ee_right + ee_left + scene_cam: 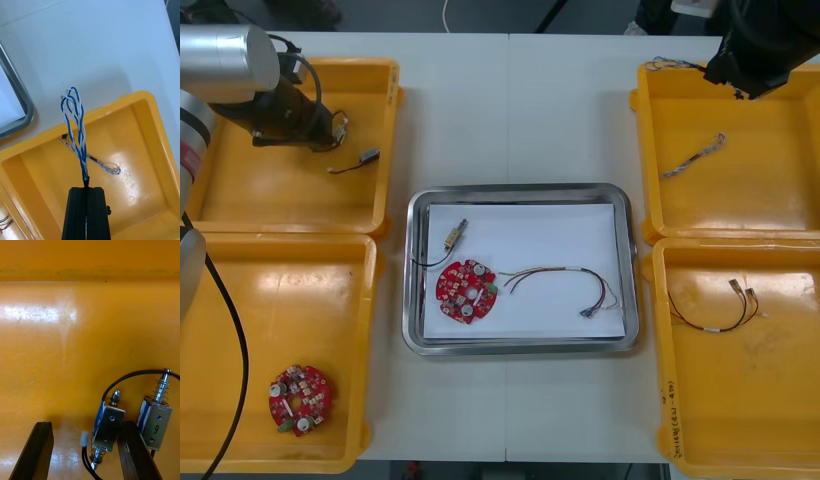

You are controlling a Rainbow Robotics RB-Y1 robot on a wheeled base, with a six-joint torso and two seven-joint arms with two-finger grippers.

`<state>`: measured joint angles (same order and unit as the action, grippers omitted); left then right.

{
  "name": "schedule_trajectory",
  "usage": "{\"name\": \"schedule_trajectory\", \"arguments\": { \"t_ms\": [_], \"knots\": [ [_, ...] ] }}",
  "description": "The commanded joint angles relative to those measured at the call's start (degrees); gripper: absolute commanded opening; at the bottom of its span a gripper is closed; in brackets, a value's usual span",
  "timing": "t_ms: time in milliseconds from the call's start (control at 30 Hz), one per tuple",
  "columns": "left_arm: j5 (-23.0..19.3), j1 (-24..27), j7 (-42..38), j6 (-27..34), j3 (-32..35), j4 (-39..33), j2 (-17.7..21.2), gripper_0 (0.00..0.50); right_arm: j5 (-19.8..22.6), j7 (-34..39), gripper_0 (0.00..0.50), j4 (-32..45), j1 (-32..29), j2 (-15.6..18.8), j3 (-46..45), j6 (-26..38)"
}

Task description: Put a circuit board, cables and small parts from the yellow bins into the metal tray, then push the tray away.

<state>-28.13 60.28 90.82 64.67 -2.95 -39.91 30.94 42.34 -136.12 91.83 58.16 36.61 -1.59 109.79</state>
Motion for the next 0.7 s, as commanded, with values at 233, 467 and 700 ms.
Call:
{"name": "schedule_trajectory", "arguments": {
  "t_ms": [233, 467, 700],
  "knots": [
    [-0.9, 2.5, 8.4, -0.8, -1.8, -0.3, -1.2, 0.500, 1.5, 2.3, 0.000, 9.9, 0.1, -5.5, 11.8, 0.2],
    [-1.0, 2.5, 8.4, -1.1, -1.8, -0.1, -1.6, 0.500, 1.3, 3.3, 0.000, 10.3, 0.1, -9.3, 20.2, 0.2],
    [-1.3, 1.1, 8.7, -3.2, -1.8, -0.1, -1.6, 0.243, -1.6, 4.5, 0.000, 10.3, -0.1, -10.0, 28.4, 0.2]
  ]
}}
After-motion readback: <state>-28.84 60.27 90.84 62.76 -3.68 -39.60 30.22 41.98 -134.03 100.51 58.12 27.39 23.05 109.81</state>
